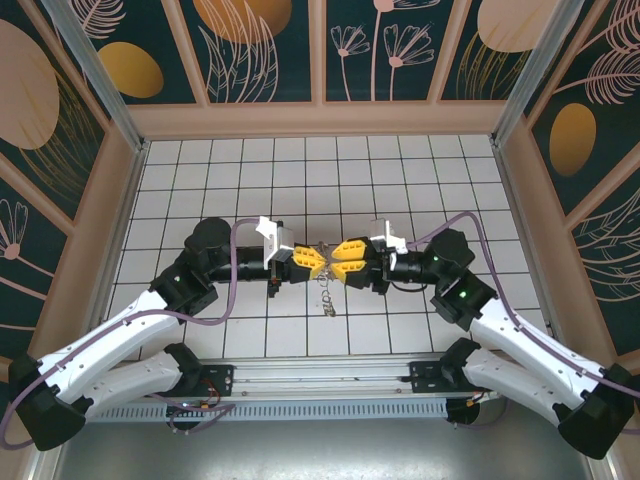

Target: Put the keys on the keyring

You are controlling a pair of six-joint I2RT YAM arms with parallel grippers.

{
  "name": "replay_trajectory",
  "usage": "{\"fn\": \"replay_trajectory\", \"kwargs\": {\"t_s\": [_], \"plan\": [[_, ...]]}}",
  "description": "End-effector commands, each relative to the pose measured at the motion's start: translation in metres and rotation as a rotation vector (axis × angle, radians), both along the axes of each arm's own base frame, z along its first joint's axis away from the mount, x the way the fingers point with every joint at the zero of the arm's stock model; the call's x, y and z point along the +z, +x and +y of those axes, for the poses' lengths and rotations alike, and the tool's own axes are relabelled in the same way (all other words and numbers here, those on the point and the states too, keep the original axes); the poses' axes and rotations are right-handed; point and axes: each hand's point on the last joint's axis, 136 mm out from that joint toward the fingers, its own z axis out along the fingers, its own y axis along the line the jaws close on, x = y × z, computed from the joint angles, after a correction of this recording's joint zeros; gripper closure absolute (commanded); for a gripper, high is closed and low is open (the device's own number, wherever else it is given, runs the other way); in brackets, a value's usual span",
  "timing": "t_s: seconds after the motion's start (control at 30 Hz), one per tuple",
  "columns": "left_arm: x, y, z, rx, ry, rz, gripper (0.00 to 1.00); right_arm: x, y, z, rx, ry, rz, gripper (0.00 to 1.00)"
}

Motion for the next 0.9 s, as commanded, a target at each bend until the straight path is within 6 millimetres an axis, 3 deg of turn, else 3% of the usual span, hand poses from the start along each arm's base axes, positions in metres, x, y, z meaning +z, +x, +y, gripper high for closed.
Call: {"fn": "replay_trajectory", "kwargs": {"t_s": [0.0, 0.17, 0.43, 0.6, 0.87], "plan": [[0.016, -0.004, 0.001, -0.020, -0.031, -0.044, 1.00, 0.010, -0.007, 0.001, 0.036, 0.014, -0.037, 0.73], [0.015, -0.003, 0.000, -0.021, -0.026, -0.039, 1.00, 0.009, -0.008, 0.002, 0.046, 0.009, -0.036, 0.74], [0.014, -0.003, 0.000, -0.023, -0.023, -0.034, 1.00, 0.004, -0.006, 0.008, 0.071, -0.015, -0.023, 0.86], [0.011, -0.003, 0.000, -0.025, -0.015, -0.025, 1.00, 0.001, -0.005, 0.010, 0.069, -0.031, -0.021, 1.00], [-0.012, 0.004, 0.000, 0.009, 0.109, 0.000, 1.00, -0.005, 0.007, 0.012, 0.005, -0.168, -0.054, 1.00]]}}
